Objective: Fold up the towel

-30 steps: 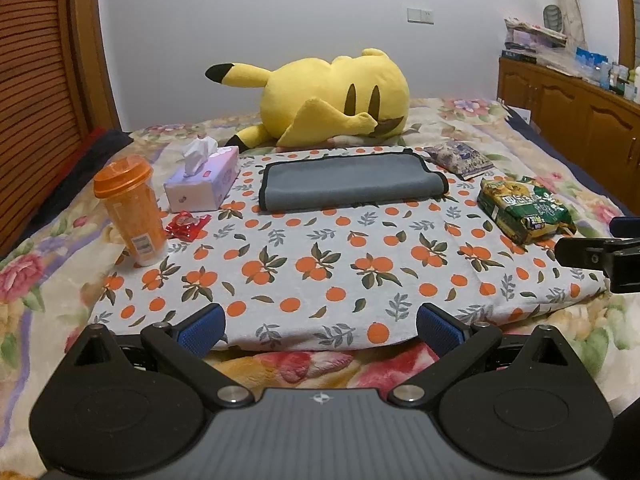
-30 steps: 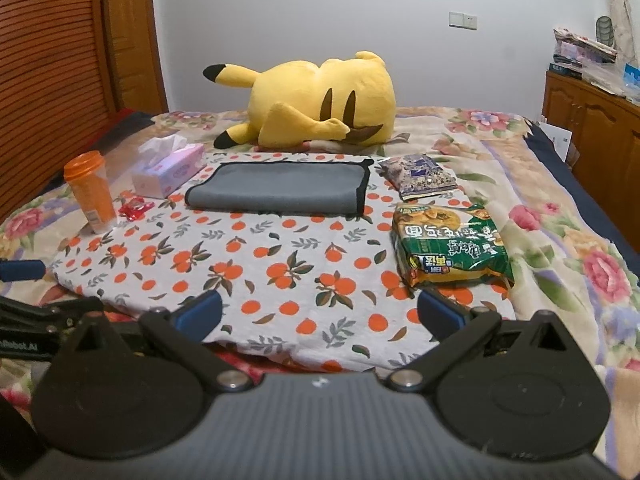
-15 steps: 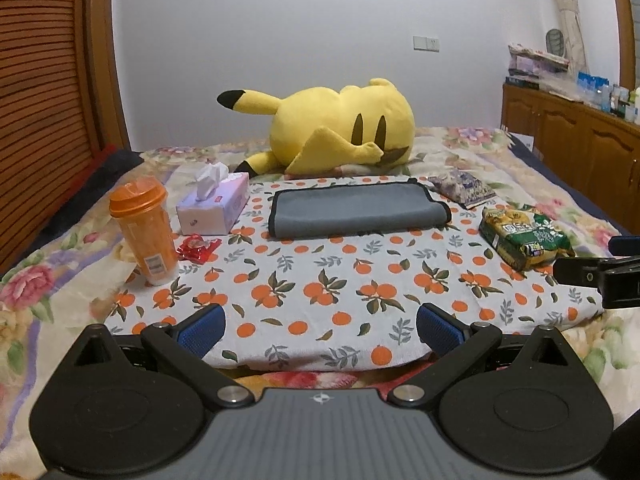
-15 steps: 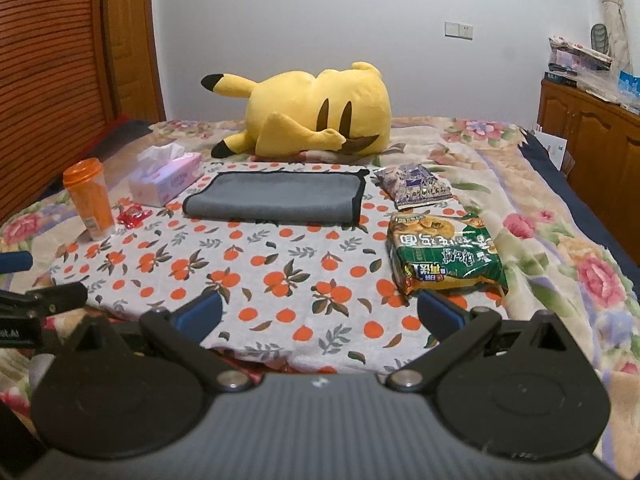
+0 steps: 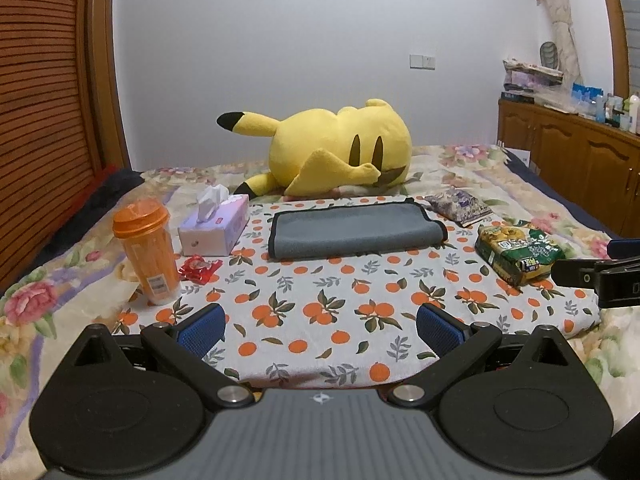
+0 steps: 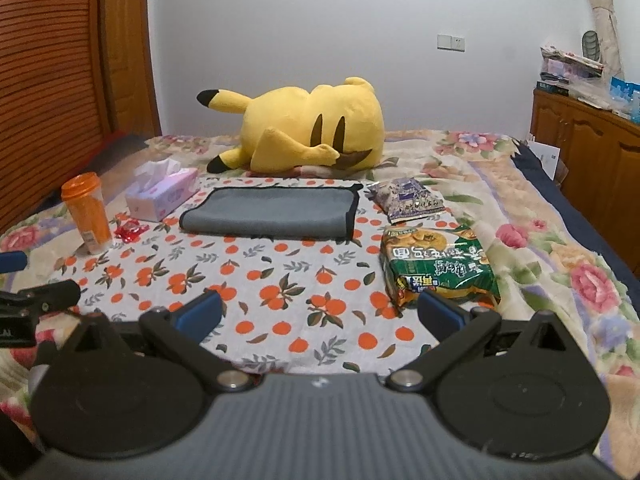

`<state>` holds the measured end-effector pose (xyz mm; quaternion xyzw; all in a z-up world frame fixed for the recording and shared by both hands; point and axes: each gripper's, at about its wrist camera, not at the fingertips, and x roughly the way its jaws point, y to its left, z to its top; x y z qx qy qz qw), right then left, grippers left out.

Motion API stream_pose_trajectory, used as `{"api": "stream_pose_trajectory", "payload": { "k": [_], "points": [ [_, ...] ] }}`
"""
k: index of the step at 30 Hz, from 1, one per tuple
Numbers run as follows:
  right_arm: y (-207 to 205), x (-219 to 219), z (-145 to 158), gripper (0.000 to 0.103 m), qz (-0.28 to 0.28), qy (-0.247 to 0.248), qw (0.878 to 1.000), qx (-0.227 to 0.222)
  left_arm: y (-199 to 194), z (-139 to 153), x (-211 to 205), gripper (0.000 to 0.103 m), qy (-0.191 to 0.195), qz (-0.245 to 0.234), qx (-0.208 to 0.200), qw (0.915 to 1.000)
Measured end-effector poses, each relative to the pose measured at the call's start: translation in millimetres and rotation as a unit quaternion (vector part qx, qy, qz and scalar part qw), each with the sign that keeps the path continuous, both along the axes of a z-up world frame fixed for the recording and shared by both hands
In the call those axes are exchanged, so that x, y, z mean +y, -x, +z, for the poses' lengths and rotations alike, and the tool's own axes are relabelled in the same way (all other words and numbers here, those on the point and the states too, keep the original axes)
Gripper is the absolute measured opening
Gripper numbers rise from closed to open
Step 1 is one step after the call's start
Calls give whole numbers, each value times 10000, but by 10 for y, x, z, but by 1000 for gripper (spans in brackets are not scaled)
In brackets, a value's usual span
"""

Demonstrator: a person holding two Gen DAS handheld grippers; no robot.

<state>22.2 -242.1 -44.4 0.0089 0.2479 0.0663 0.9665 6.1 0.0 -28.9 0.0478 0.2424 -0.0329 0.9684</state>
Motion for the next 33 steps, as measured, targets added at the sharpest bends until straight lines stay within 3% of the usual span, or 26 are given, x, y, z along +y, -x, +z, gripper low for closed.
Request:
{"api": "stream_pose_trajectory", "payload": {
  "k": [21,33],
  "points": [
    [137,-66,97,103,-174,-83,9982,-571,83,75,20,103,2,18,-362,9993],
    [137,-73,96,103,-190,-82,9980,-595,98,87,31,103,11,7,-427,9991]
  ]
}}
